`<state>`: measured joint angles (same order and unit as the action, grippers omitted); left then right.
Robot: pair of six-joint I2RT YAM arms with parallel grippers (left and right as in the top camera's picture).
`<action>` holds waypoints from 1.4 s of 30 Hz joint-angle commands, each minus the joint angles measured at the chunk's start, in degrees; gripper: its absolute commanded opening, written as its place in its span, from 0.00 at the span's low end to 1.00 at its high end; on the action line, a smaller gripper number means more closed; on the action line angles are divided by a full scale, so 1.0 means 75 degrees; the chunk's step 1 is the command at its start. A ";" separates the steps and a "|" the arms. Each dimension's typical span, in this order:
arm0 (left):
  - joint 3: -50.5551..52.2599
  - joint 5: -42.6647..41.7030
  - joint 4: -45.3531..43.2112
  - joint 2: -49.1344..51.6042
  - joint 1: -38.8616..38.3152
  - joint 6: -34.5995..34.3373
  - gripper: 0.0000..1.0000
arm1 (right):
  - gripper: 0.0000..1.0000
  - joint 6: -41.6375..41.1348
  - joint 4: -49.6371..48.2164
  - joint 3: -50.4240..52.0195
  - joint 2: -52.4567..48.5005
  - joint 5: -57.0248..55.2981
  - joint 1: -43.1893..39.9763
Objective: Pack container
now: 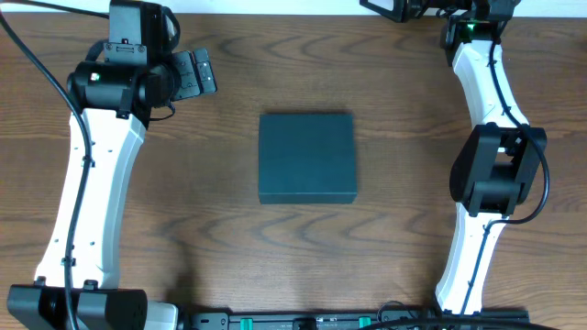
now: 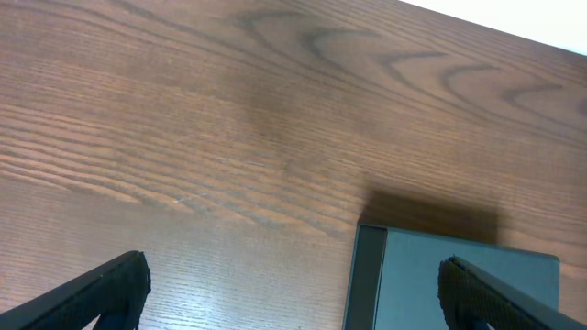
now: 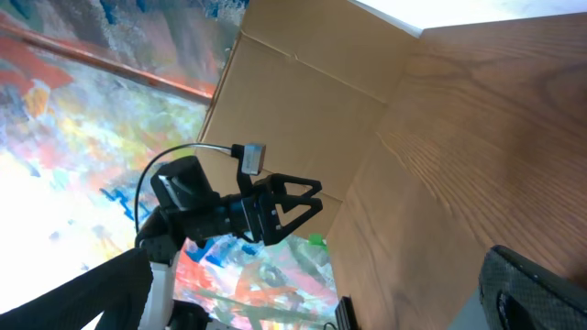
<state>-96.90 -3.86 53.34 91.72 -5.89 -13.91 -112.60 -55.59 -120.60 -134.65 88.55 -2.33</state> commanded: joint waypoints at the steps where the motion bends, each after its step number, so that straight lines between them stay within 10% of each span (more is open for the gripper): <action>1: -0.0166 0.0093 0.0017 -0.0041 0.0012 -0.0020 0.99 | 0.99 -0.0067 -0.0044 -0.0169 -0.0047 0.0035 0.0067; 31: -0.0166 0.0093 0.0015 -0.0041 0.0012 -0.0017 0.99 | 0.99 0.1061 0.0321 -0.0163 0.4957 -0.0889 0.0221; 42: -0.0166 0.0093 0.0015 -0.0041 0.0012 -0.0017 0.99 | 0.99 0.5557 0.7714 0.0245 0.6543 -0.3375 0.0385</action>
<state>-96.90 -3.86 53.41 91.72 -5.89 -13.91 -85.21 -3.01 -119.92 -87.92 71.77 -0.36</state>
